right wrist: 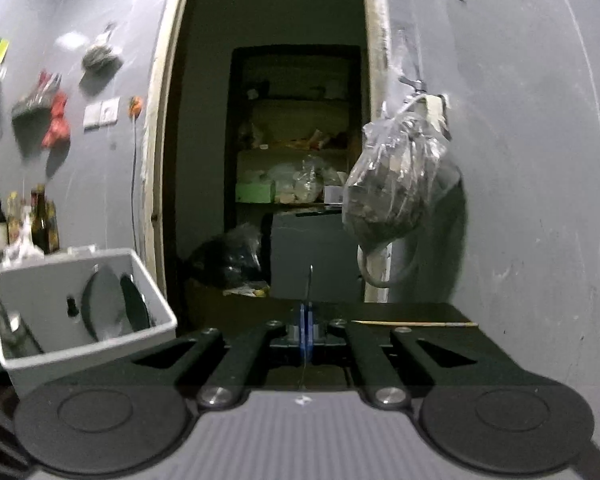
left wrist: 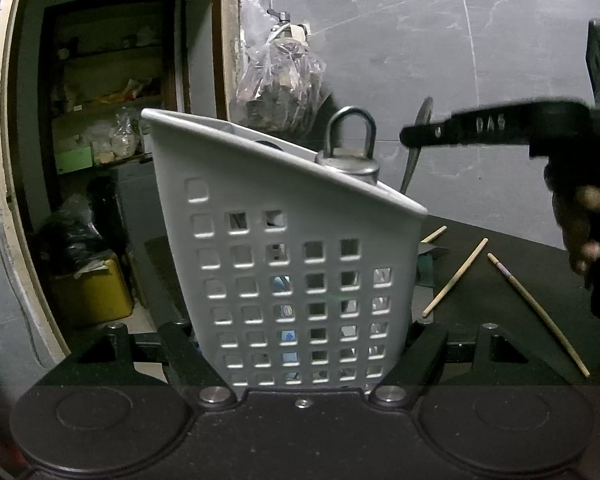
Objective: Organize utensils
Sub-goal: 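Carry the small spoon over the caddy with the right gripper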
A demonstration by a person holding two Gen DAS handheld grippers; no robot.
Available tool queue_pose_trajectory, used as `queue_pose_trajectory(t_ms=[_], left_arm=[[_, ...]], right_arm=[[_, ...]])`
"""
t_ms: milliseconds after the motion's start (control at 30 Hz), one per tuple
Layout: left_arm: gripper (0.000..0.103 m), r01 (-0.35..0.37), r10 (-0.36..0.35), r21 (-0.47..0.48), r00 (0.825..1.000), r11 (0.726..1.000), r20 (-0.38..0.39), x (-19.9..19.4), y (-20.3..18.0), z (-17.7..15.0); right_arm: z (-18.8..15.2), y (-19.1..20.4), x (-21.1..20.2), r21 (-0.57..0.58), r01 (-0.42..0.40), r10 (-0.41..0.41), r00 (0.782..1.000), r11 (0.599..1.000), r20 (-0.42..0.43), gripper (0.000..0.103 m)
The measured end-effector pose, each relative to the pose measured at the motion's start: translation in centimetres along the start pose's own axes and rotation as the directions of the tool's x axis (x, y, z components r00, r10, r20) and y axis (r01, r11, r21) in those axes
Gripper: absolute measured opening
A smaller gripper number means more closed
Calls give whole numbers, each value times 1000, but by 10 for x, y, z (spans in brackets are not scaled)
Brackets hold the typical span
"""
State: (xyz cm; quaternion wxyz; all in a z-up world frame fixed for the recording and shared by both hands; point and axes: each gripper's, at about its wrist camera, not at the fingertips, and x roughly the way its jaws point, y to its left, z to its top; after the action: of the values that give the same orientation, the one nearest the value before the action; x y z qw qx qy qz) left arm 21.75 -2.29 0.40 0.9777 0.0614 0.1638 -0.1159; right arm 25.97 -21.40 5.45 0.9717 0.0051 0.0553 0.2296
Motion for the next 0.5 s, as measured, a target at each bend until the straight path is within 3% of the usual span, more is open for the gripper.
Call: queue_pose_trajectory(t_ms=[267,500], left_arm=[[77,-1,1,0,1000,1000,-1,2,0,2],[77,0,0,0,1000,1000,0,1,0,2]], right_arm=[[25,1,-22,53,17,-22,996,998,91,2],[53,16,-51,62,-100,83,970,993,230,2]])
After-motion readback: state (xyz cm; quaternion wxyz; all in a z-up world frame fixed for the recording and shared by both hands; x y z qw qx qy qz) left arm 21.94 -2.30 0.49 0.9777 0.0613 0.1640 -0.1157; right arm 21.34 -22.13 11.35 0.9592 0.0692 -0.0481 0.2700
